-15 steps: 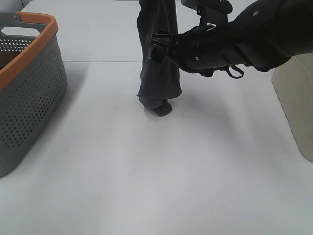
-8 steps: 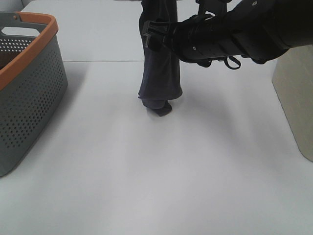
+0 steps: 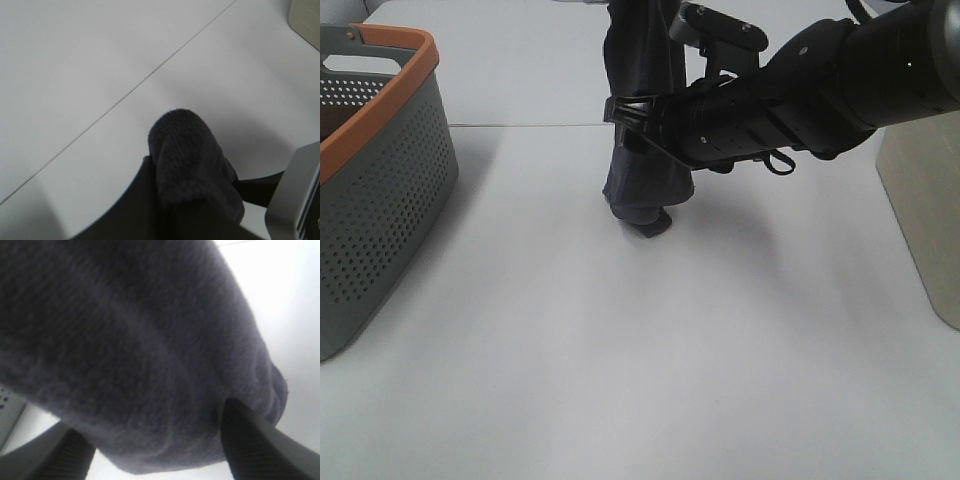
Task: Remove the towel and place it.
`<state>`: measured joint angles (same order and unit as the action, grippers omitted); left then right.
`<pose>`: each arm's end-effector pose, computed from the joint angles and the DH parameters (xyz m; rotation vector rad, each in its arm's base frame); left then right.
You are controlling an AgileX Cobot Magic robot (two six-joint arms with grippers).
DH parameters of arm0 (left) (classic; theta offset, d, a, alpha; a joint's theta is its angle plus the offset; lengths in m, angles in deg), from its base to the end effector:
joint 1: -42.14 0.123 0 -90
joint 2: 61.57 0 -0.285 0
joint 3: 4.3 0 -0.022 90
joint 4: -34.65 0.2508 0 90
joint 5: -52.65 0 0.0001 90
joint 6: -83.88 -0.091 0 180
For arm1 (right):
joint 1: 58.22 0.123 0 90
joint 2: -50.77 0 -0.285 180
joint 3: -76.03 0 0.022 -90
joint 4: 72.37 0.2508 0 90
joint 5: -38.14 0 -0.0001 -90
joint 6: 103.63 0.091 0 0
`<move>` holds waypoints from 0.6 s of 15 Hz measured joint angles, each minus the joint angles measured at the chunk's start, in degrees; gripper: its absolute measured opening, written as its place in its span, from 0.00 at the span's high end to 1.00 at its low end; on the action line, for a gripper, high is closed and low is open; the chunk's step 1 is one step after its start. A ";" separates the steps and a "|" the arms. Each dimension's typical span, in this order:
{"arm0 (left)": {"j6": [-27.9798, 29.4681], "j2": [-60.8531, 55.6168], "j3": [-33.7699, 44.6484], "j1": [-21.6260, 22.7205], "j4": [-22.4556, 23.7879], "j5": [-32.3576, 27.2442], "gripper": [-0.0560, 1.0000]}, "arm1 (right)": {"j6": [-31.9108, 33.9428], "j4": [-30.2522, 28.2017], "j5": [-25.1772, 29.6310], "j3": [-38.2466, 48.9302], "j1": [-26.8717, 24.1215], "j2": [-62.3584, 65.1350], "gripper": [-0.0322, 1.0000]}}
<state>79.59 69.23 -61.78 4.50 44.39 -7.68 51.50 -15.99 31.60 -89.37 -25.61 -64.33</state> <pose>0.3927 -0.2860 0.3700 0.8518 2.1553 -0.0802 0.3425 0.2090 0.1844 0.0294 2.2457 0.5144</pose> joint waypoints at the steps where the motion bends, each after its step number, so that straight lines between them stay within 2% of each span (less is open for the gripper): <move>1: 0.00 0.00 0.00 0.00 -0.06 0.00 0.94 | -0.92 0.00 1.83 0.00 0.00 0.00 0.41; 5: -0.17 0.00 0.00 0.00 -0.23 -0.40 0.94 | -1.55 -0.06 3.32 0.80 0.00 0.00 0.45; 9: -0.17 0.00 0.00 0.00 -0.23 -1.15 0.94 | -1.55 -0.06 1.78 2.98 0.00 0.00 0.45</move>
<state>79.42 69.23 -61.78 4.50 44.17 -8.82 49.95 -16.04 33.38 -86.39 -25.61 -64.33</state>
